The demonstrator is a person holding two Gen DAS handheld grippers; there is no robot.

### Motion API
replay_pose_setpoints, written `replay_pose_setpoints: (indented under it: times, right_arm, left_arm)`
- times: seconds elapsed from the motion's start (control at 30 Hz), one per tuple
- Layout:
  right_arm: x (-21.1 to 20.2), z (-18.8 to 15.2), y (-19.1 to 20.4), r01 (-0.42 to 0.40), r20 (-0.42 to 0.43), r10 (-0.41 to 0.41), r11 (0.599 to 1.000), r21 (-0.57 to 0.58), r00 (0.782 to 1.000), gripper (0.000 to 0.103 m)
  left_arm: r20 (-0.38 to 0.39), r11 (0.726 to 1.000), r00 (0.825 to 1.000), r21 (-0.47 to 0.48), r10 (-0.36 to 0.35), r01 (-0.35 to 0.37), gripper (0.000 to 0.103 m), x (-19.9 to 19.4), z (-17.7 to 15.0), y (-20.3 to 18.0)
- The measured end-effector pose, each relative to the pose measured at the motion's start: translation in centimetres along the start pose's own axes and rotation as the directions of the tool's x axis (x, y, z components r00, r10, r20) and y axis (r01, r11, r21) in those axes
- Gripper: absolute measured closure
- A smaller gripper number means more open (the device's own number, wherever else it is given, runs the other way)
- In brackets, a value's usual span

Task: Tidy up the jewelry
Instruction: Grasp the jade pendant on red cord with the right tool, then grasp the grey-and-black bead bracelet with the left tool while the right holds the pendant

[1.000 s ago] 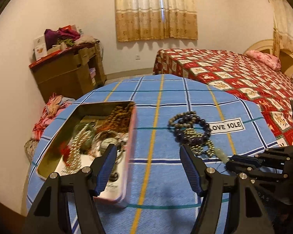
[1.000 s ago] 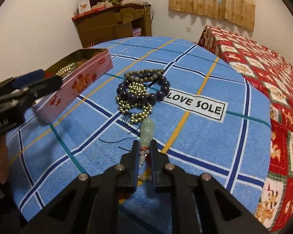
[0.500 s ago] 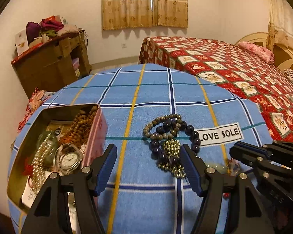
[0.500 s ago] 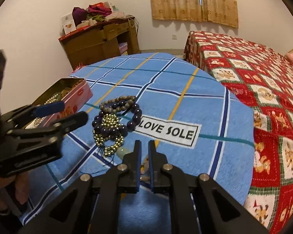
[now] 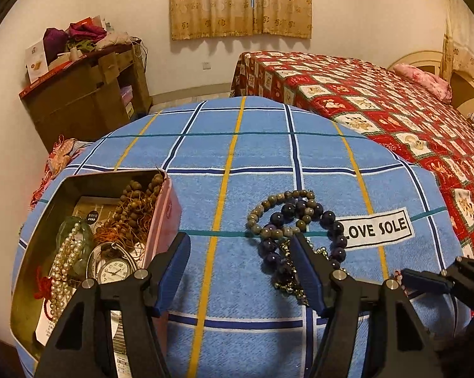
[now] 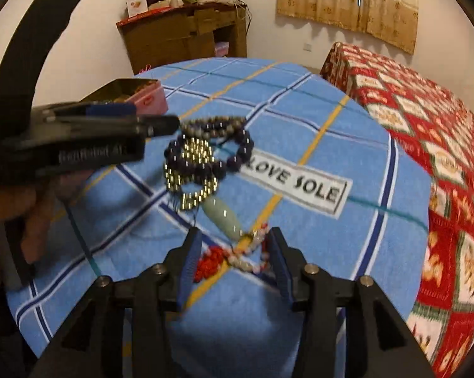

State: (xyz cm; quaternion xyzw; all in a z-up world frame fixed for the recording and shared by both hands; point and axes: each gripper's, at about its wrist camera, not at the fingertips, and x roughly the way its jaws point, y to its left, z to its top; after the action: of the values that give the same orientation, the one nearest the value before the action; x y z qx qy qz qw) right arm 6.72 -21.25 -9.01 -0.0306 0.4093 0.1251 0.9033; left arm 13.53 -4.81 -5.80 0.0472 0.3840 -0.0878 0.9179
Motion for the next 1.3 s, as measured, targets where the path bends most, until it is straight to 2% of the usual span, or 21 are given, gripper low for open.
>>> replay_pose_setpoints:
  times: [0.03, 0.1, 0.13, 0.37, 0.53, 0.77, 0.83, 0.93, 1.0, 1.17, 1.2, 1.23, 1.3]
  right_arm:
    - [-0.1, -0.2, 0.0, 0.011, 0.007, -0.011, 1.0, -0.008, 1.0, 0.058]
    - [-0.2, -0.2, 0.0, 0.014, 0.015, -0.014, 1.0, -0.007, 1.0, 0.084]
    - [-0.3, -0.1, -0.2, -0.001, 0.016, 0.001, 1.0, 0.009, 1.0, 0.088]
    - [-1.7, 0.3, -2.1, -0.084, 0.092, 0.073, 0.988, 0.127, 0.993, 0.089]
    - [-3.0, 1.4, -2.5, -0.084, 0.142, 0.063, 0.986, 0.144, 0.988, 0.089]
    - [-3.1, 2.5, -2.9, -0.082, 0.168, 0.057, 0.986, 0.145, 0.984, 0.089]
    - [-3.0, 2.6, -3.0, -0.085, 0.169, 0.06, 0.986, 0.145, 0.984, 0.089]
    - [-2.9, 2.7, -2.7, -0.082, 0.171, 0.059, 0.988, 0.134, 0.984, 0.089]
    - [-2.8, 2.6, -2.5, -0.087, 0.17, 0.064, 0.988, 0.13, 0.983, 0.089]
    - [-2.7, 2.5, -2.2, -0.087, 0.169, 0.066, 0.989, 0.123, 0.983, 0.089]
    - [-2.7, 2.4, -2.2, -0.088, 0.168, 0.066, 0.988, 0.124, 0.983, 0.089]
    - [-2.7, 2.4, -2.2, -0.089, 0.169, 0.067, 0.988, 0.124, 0.983, 0.089]
    - [-2.7, 2.5, -2.2, -0.089, 0.17, 0.067, 0.988, 0.124, 0.983, 0.089]
  left_arm:
    - [-0.001, 1.0, 1.0, -0.001, -0.002, 0.002, 0.037, 0.0, 0.0, 0.0]
    - [-0.002, 1.0, 1.0, -0.003, -0.002, 0.002, 0.037, 0.2, 0.1, 0.0]
    - [-0.004, 1.0, 1.0, -0.005, -0.003, 0.003, 0.037, 0.2, 0.1, 0.1]
    - [0.0, 1.0, 1.0, -0.015, -0.002, 0.002, 0.038, 0.2, 0.3, 0.6]
    - [-0.008, 1.0, 1.0, -0.007, -0.016, 0.016, 0.047, 0.6, 0.7, 0.2]
    - [-0.021, 0.999, 0.999, -0.015, -0.033, 0.033, 0.048, 1.6, 1.4, -0.1]
    - [-0.035, 0.999, 0.999, -0.022, -0.037, 0.037, 0.058, 2.2, 1.7, -0.1]
    - [-0.061, 0.999, 0.997, -0.038, -0.036, 0.033, 0.066, 3.3, 2.0, 0.1]
    - [-0.073, 0.998, 0.997, -0.043, -0.04, 0.036, 0.069, 3.9, 2.0, 0.2]
    - [-0.071, 0.997, 0.995, -0.035, -0.065, 0.063, 0.07, 3.8, 1.7, -0.2]
    - [-0.08, 0.996, 0.994, -0.036, -0.079, 0.077, 0.073, 3.9, 1.6, -0.3]
    - [-0.086, 0.994, 0.99, -0.032, -0.109, 0.107, 0.09, 3.9, 1.3, -0.5]
    - [-0.079, 0.995, 0.992, -0.002, -0.098, 0.098, 0.09, 3.4, 0.9, -1.1]
